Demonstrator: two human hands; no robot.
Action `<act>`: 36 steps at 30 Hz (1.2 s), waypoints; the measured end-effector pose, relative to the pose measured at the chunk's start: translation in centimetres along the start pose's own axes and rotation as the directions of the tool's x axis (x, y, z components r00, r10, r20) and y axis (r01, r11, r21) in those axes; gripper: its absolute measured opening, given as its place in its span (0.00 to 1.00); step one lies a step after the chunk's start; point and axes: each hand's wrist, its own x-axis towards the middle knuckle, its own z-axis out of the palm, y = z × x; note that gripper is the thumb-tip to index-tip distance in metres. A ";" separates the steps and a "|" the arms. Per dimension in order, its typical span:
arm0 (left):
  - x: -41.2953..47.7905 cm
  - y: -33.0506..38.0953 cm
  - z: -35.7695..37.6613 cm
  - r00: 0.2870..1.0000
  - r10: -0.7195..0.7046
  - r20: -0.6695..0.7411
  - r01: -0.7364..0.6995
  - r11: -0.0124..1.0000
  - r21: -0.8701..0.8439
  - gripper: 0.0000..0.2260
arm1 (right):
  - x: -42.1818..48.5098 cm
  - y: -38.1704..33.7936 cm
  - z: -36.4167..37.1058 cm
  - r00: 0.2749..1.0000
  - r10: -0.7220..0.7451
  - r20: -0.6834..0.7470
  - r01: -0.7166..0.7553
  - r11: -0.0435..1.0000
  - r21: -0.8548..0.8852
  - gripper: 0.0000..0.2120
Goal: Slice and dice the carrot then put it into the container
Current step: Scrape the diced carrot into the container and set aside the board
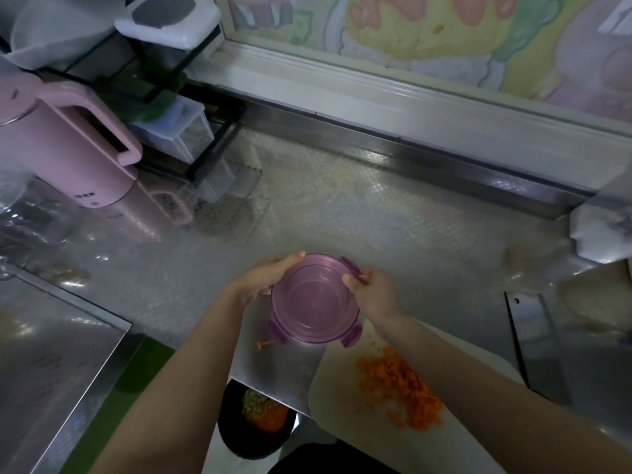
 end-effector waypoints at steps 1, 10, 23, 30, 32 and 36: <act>-0.1 -0.2 0.0 1.000 0.004 -0.020 -0.005 0.999 -0.032 0.26 | 0.1 0.1 0.3 1.000 0.004 -0.009 -0.004 1.000 0.005 0.11; -1.9 -0.8 0.5 0.940 0.161 -0.300 -0.177 0.984 -0.028 0.15 | 0.3 0.2 1.0 0.998 0.026 -0.049 -0.027 0.999 -0.020 0.15; -4.1 -1.2 0.2 0.825 0.260 -0.501 -0.186 0.963 0.193 0.15 | -2.9 -0.4 -0.6 0.981 -0.135 0.137 0.162 0.965 -0.208 0.14; -6.7 1.5 0.8 0.751 0.359 -0.554 -0.415 0.909 0.027 0.15 | -3.2 -0.2 0.7 0.995 0.063 0.072 -0.061 0.998 -0.030 0.25; -7.7 2.2 0.5 0.744 0.295 -0.600 -0.473 0.866 -0.161 0.16 | -3.2 0.3 0.6 0.998 0.056 0.012 -0.056 0.998 -0.002 0.22; -9.2 2.6 -0.9 0.778 0.115 -0.618 -0.518 0.675 -0.526 0.11 | -3.7 0.9 0.2 0.998 0.051 0.041 -0.055 0.993 0.101 0.12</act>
